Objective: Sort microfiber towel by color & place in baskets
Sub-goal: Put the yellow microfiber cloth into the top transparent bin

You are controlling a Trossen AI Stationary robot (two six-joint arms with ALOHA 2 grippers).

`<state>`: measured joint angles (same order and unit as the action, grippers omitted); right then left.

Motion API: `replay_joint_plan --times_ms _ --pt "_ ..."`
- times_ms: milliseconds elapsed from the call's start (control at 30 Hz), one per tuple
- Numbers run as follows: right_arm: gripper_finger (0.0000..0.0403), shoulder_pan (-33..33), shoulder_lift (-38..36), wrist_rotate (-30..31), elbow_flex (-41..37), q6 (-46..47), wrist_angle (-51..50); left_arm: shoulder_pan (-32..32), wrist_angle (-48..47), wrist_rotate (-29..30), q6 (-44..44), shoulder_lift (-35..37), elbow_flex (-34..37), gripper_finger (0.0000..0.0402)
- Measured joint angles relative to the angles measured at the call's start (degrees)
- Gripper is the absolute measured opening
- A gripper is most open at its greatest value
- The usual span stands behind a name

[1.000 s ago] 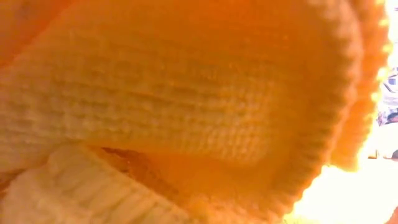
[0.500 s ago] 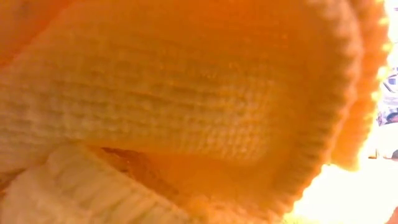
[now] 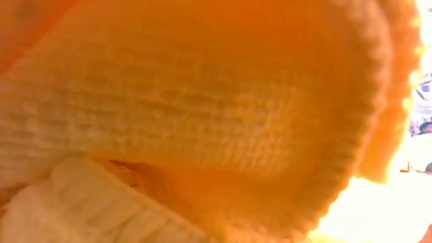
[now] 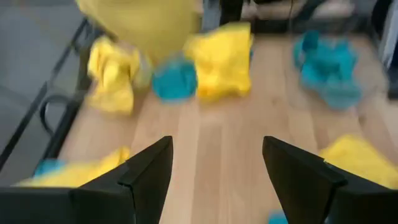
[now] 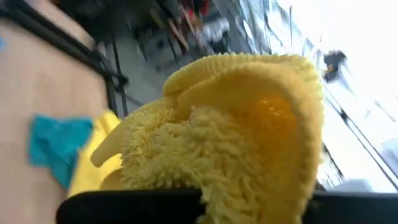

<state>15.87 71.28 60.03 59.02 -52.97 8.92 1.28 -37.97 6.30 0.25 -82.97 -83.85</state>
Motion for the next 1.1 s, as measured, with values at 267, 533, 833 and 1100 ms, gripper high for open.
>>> replay_joint_plan --times_ms 267,533,833,1100 --pt "0.0006 -13.72 -4.94 -0.85 -0.07 7.9 -12.55 1.68 -5.32 1.29 -2.55 -0.07 2.31 0.0255" --pt "0.0006 -30.03 -6.33 -8.12 -0.14 19.5 -26.55 2.29 -6.44 3.3 -3.07 -0.07 9.15 0.0255" --pt "0.0006 -43.9 -4.81 -17.78 -0.15 30.25 -35.37 4.05 -6.1 3.17 -8.25 -0.07 14.16 0.0255" --pt "0.0006 -51.31 -1.79 -22.97 -0.15 39.34 -43.53 8.4 -6.02 3.01 -11.97 -0.07 14.73 0.0255"
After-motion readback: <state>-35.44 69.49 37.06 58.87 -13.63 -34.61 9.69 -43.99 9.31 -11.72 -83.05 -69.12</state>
